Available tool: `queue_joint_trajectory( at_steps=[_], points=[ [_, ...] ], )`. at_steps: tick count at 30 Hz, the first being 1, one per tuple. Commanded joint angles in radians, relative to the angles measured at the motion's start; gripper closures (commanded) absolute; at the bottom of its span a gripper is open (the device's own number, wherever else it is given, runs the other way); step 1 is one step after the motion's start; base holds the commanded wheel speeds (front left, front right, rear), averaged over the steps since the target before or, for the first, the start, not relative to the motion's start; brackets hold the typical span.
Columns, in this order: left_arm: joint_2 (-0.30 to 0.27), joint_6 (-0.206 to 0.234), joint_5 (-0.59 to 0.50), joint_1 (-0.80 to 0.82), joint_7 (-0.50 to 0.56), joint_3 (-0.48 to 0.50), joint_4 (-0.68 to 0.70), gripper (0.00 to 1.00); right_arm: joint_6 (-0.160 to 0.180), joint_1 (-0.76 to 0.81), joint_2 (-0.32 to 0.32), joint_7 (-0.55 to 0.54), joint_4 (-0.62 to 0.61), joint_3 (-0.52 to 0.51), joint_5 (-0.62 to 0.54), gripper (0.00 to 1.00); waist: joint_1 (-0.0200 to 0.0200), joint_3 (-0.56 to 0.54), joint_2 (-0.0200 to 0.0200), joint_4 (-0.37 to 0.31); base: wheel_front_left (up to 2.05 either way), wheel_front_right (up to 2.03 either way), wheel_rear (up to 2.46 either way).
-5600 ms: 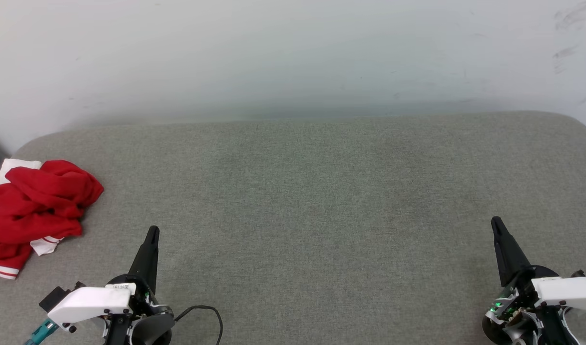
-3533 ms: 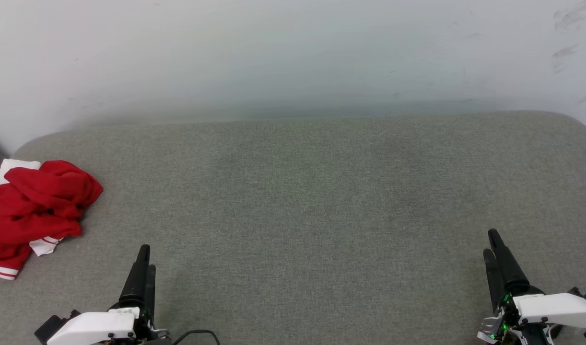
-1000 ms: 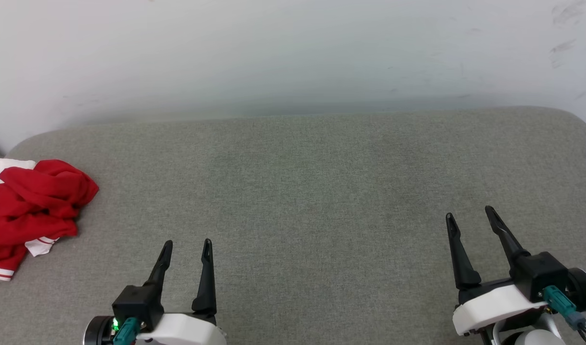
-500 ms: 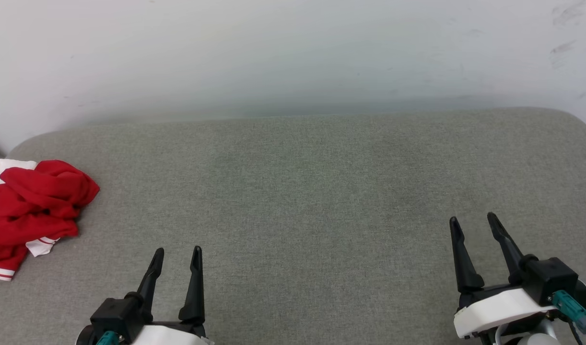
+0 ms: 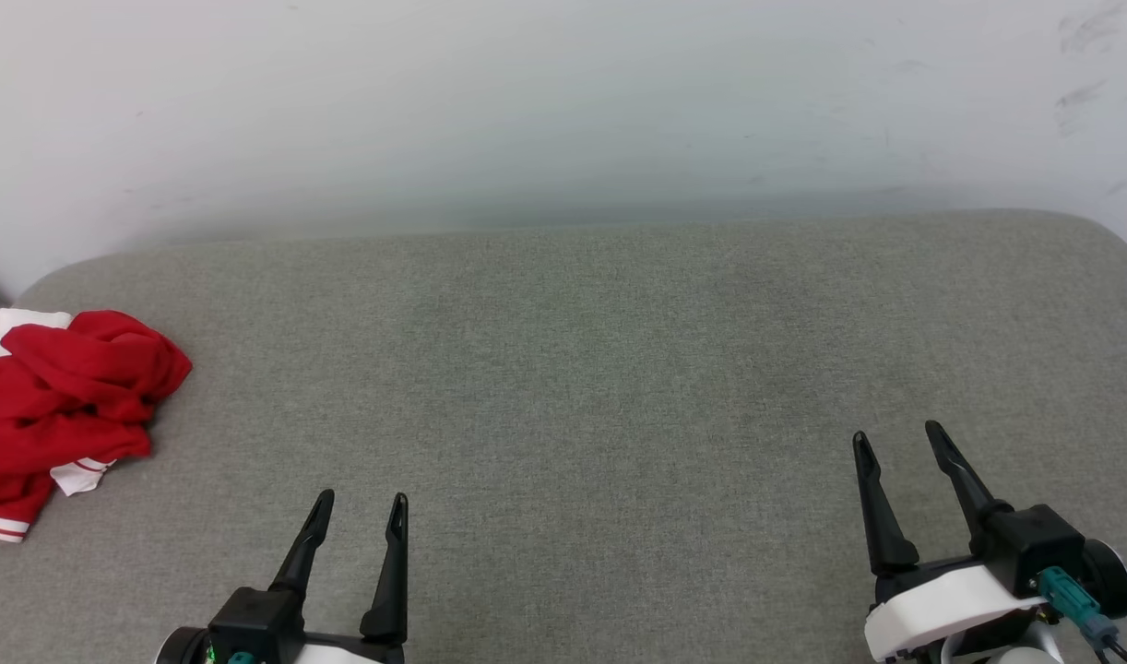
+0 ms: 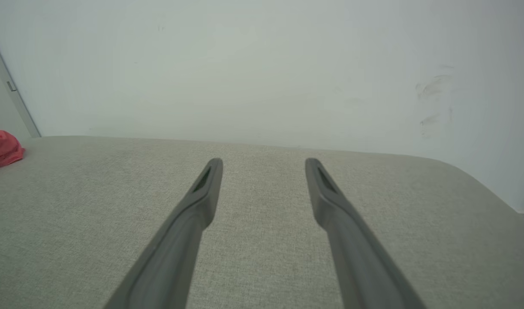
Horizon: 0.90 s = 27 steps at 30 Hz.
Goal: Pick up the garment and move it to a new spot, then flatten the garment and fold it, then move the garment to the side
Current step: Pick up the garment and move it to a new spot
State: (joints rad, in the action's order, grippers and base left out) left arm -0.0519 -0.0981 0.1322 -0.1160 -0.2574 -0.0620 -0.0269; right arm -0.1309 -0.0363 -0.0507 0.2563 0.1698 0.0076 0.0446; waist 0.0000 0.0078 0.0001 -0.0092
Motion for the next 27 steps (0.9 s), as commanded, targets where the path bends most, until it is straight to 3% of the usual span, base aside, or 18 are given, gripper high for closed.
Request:
queue_joint_trajectory(
  at_steps=[1,17,27],
  points=[
    [0.002,-0.004,-0.015,-0.009,-0.006,-0.002,0.006,0.0,0.0,-0.001,0.001,0.009,0.001,0.002,-0.018,0.0,0.0,0.0,-0.0001,0.0,0.0,0.0,0.0],
    [0.002,-0.013,0.006,-0.011,-0.008,-0.002,-0.008,0.0,0.0,0.004,0.001,0.009,0.008,0.026,0.007,0.0,0.0,-0.004,-0.0001,0.01,0.0,0.0,0.0],
    [0.002,-0.009,0.011,-0.005,-0.008,0.029,-0.022,0.0,0.0,0.022,0.001,0.009,0.002,0.076,0.008,0.0,0.0,0.002,-0.0001,0.131,0.0,0.0,0.0]
  ],
)
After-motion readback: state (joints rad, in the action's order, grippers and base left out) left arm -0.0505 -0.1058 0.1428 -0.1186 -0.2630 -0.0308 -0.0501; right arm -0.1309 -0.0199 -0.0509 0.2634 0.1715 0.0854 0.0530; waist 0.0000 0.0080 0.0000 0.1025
